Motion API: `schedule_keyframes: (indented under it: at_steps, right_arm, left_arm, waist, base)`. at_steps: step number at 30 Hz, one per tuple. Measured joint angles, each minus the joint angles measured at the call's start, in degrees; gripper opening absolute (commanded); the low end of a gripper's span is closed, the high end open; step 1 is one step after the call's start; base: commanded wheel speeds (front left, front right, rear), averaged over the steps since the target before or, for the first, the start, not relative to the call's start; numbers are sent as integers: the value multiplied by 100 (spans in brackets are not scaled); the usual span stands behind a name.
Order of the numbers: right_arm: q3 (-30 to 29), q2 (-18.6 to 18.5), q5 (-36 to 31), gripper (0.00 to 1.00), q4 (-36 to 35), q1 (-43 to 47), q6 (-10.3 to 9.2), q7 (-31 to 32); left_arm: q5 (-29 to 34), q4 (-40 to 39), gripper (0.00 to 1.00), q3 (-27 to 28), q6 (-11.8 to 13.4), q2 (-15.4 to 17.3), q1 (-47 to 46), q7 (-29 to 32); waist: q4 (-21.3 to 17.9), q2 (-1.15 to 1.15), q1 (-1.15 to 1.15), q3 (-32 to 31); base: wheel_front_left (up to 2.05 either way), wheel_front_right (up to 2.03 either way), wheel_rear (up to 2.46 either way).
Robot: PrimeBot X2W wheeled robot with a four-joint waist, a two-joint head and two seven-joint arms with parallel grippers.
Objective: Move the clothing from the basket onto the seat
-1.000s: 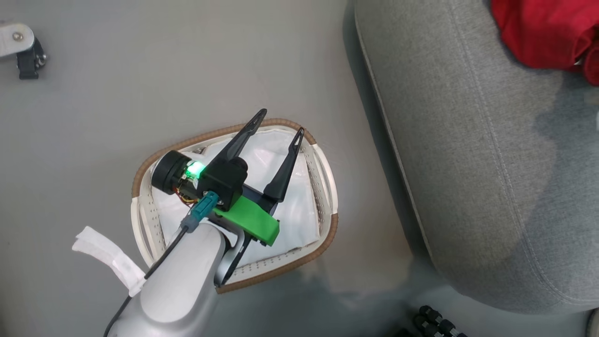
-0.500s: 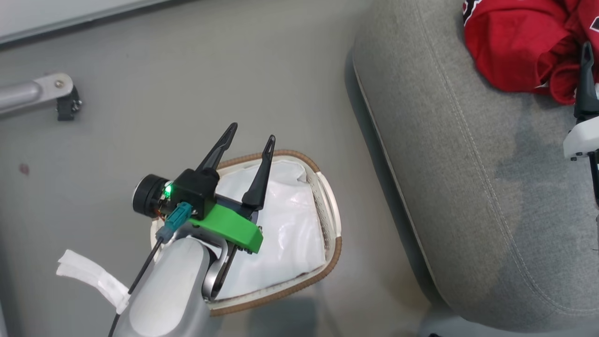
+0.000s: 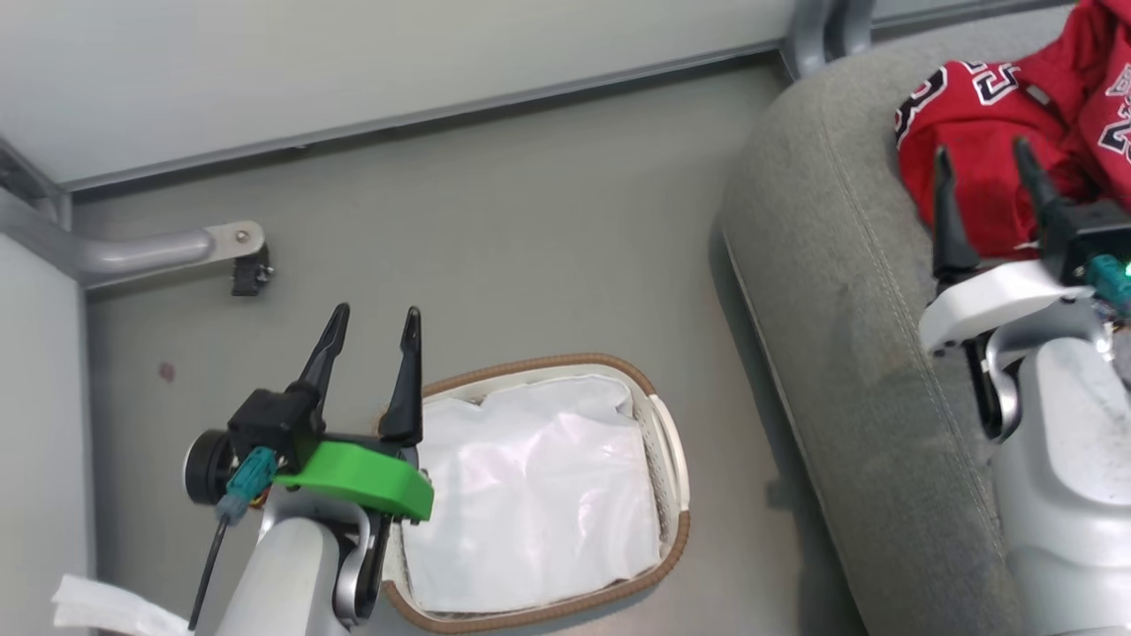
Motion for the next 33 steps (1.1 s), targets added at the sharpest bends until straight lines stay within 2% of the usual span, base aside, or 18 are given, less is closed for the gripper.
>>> schedule_keyframes:
  at_steps: [7, 15, 24, 33]
  right_arm:
    - [152, 333, 223, 100, 35, 503, 0, 0]
    - [594, 393, 650, 100, 19, 1249, 0, 0]
    - [751, 391, 790, 100, -402, 1983, 0, 0]
    - [829, 390, 832, 100, -604, 2331, 0, 0]
  left_arm:
    - [52, 38, 100, 412, 24, -29, 398, 0]
    - [-34, 116, 100, 750, 22, -40, 838, 0]
    - [-152, 114, 100, 946, 22, -43, 1256, 0]
    - [-199, 0, 100, 927, 56, -45, 1457, 0]
  waist:
    - [343, 0, 0, -361]
    - [583, 0, 0, -758]
    - [702, 0, 0, -1081]
    - [628, 0, 0, -1184]
  base:
    - [0, 0, 0]
    - [0, 0, 0]
    - [0, 0, 0]
    - [0, 0, 0]
